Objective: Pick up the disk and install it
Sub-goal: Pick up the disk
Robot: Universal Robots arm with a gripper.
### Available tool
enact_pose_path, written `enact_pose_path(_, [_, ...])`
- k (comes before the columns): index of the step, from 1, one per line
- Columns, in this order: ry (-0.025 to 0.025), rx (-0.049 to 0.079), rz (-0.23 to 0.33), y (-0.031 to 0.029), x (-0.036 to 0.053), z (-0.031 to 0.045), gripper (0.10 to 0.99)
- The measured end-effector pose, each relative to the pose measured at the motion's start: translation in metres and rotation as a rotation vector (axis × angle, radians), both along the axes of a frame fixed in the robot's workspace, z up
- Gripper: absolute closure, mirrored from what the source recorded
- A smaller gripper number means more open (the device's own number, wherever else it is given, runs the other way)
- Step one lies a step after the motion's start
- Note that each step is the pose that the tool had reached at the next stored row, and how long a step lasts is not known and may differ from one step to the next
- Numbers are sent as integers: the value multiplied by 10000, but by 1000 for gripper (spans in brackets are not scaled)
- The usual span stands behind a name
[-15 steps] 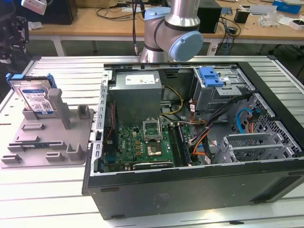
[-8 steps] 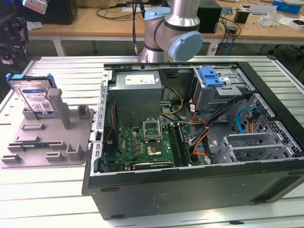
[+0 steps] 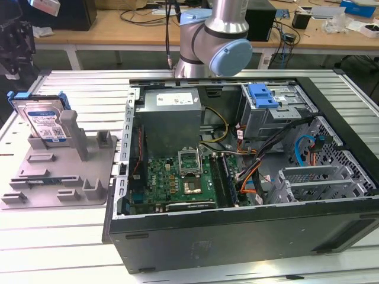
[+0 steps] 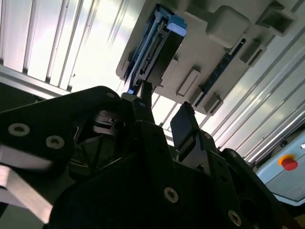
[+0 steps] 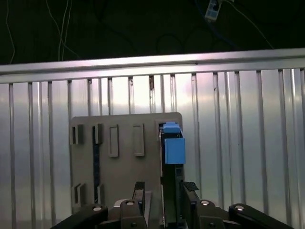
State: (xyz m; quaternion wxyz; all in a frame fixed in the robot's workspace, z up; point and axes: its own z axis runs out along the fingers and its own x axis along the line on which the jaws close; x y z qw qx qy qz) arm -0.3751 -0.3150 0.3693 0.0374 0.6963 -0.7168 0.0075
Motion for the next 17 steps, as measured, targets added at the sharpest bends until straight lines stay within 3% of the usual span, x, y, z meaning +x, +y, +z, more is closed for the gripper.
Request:
enact_pose_path(5, [-6,5,491,27,-6,-20,647])
enact_pose_path(9, [-37,28,543,32,-78,-25,647])
enact_pose_path(14, [-39,22,544,31,-79,-25,647])
enact_pose_path(17, [-138,270,543,32,-107,-26,647])
